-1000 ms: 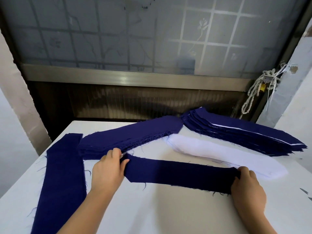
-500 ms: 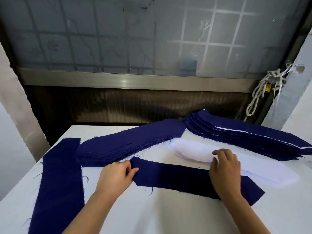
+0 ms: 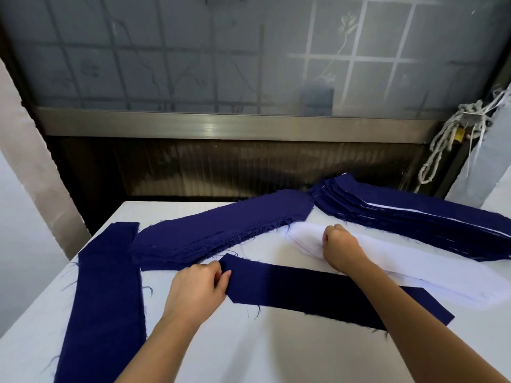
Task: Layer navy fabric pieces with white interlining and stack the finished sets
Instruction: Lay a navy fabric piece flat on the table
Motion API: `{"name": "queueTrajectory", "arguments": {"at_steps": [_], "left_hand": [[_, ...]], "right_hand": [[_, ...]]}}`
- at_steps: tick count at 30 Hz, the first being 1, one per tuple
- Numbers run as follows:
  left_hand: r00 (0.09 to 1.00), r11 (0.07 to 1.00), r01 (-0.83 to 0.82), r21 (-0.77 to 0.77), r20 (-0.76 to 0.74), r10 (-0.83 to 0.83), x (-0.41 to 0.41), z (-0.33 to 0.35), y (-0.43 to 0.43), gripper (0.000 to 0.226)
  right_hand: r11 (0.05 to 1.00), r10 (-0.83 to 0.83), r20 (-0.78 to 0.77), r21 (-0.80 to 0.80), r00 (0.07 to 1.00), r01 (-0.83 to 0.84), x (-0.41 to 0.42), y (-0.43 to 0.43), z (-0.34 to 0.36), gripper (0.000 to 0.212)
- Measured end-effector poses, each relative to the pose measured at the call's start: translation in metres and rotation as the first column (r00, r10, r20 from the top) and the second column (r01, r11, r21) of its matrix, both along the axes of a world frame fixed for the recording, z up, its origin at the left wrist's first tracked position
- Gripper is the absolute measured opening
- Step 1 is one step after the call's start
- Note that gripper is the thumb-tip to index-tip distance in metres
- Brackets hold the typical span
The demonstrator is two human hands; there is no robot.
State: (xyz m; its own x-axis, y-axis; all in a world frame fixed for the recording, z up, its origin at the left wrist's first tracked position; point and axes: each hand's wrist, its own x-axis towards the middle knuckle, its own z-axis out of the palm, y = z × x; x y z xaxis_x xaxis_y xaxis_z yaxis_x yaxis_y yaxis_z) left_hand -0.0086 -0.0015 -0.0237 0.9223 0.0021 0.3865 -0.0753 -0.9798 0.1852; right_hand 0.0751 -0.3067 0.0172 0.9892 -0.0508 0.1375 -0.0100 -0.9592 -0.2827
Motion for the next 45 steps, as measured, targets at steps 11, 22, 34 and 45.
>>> {"name": "queueTrajectory", "arguments": {"at_steps": [11,22,34,45], "left_hand": [[1.0,1.0,0.006,-0.014,-0.015,-0.006,-0.002,0.002,0.001,0.041],[0.993,0.998,-0.054,-0.014,-0.105,0.053,0.0,0.01,-0.008,0.039],[0.999,0.999,-0.009,-0.05,0.041,0.011,-0.011,0.012,-0.02,0.037],[0.986,0.714,0.136,-0.687,0.024,-0.164,-0.013,0.015,-0.015,0.043]], "right_hand": [[0.995,0.06,-0.137,0.082,0.989,-0.05,-0.003,-0.014,0.015,0.018],[0.961,-0.038,-0.229,0.257,0.973,0.098,-0.002,-0.013,0.021,0.014],[0.826,0.0,-0.2,0.553,0.98,0.113,-0.004,-0.028,0.013,0.017],[0.923,0.269,-0.048,0.299,0.962,-0.243,-0.054,0.02,0.049,0.013]]}}
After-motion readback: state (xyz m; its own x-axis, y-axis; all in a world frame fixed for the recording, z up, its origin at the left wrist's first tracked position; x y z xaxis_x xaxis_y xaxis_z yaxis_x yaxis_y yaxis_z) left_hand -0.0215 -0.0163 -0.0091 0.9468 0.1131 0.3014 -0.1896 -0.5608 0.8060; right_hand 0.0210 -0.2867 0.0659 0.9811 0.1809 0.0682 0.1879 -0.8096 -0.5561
